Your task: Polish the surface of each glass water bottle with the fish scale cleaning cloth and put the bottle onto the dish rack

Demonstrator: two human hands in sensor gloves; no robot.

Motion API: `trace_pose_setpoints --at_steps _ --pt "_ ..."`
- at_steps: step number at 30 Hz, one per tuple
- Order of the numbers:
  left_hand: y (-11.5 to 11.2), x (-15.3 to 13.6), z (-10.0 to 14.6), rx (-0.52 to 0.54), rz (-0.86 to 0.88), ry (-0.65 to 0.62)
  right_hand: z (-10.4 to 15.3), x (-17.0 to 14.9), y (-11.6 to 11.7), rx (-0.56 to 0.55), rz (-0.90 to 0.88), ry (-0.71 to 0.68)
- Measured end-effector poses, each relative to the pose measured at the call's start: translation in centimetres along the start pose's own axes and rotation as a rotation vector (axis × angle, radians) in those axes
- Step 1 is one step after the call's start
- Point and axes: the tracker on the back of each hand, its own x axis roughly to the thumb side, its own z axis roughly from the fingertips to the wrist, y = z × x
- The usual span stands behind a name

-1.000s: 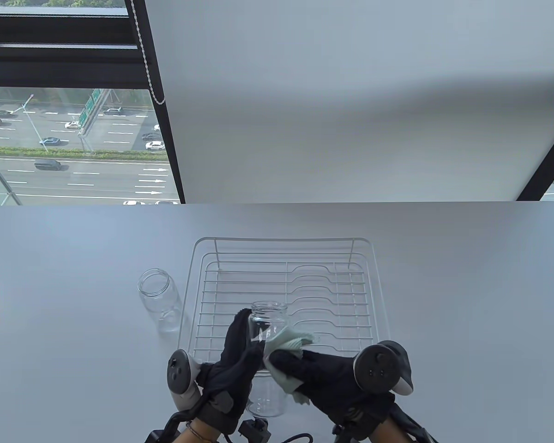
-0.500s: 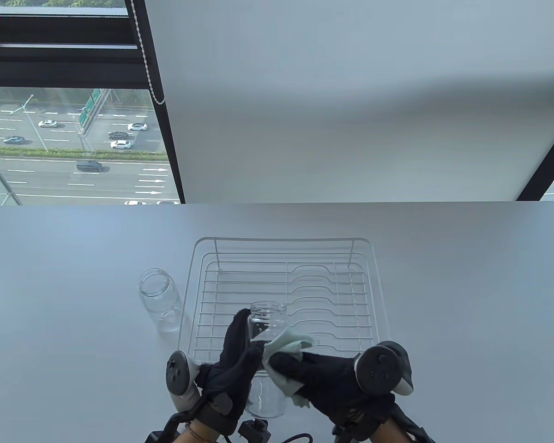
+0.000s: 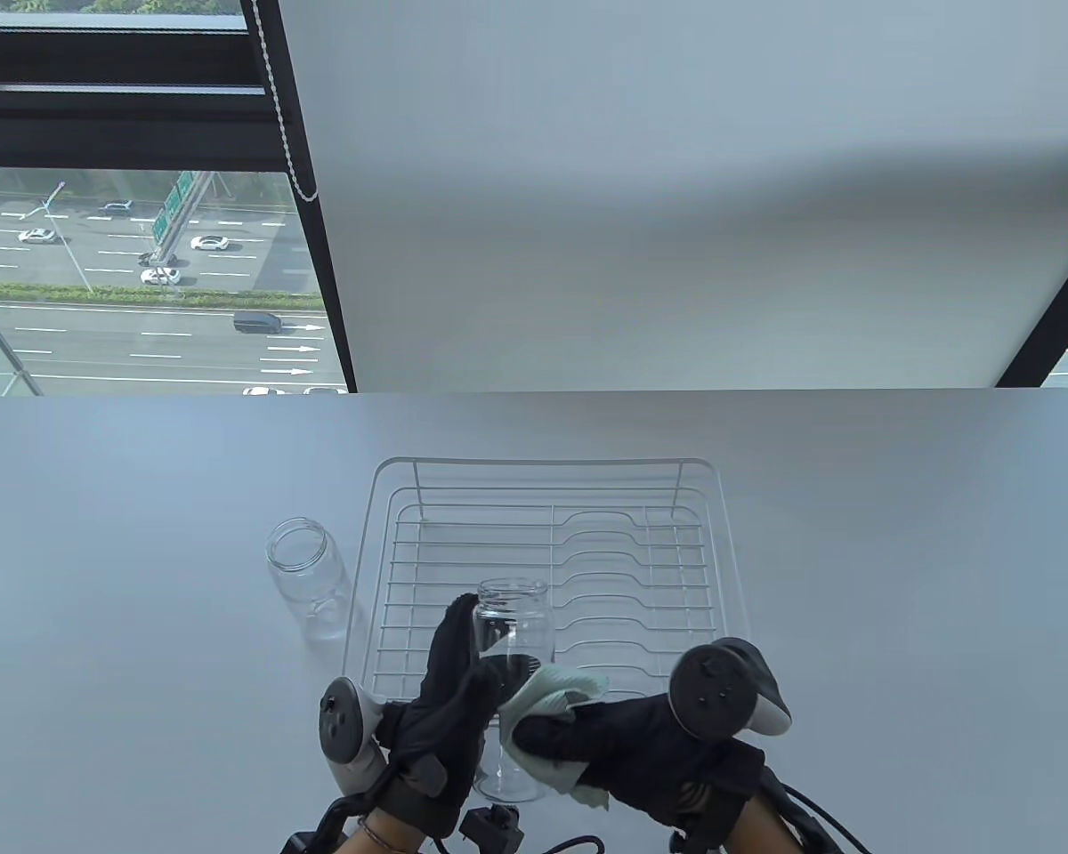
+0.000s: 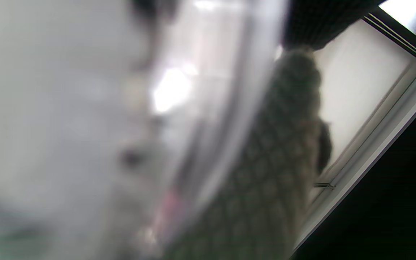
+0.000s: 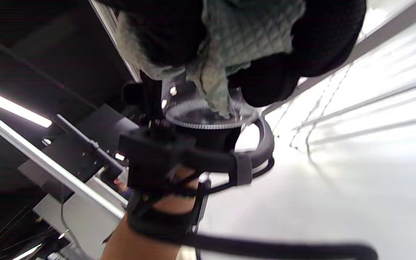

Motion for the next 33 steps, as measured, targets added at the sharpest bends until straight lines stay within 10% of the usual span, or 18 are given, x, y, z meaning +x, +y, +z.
trace_pose_setpoints --at_steps 3,8,11,14,18,24,27,30,33 --pt "0.0 0.3 0.0 -0.009 -0.073 -0.011 0.1 -0.1 -0.3 -0.088 0.042 -0.016" --pt "-0.5 0.3 0.1 -0.081 -0.064 0.022 1.5 0.4 -0.9 -0.601 0.132 -0.052" --pt "-0.3 0.5 0.0 -0.075 -0.105 0.006 1.1 -0.3 -0.9 -0.402 -0.029 -0.057" --pt "-0.2 0.5 0.0 -0.043 -0.1 -0.014 0.0 -0.5 0.1 0.038 -0.083 0.007" --pt "-0.1 0.4 0.2 -0.014 -0.094 0.007 0.2 0.0 -0.2 -0.084 0.016 -0.005" --pt "-0.8 0.8 0.2 -0.078 -0.088 0.001 1.7 0.1 -0.9 -0.621 0.053 -0.052" --pt "-0.7 0.7 0.2 -0.078 -0.095 -0.006 1.3 -0.3 -1.0 -0.434 -0.023 -0.073" --pt "-0.4 0.7 0.1 -0.04 -0.095 -0.012 0.1 -0.3 -0.2 -0.005 -0.047 0.001" --pt "-0.4 0.5 0.2 -0.052 -0.132 0.004 0.0 0.2 0.1 -0.044 0.02 -0.009"
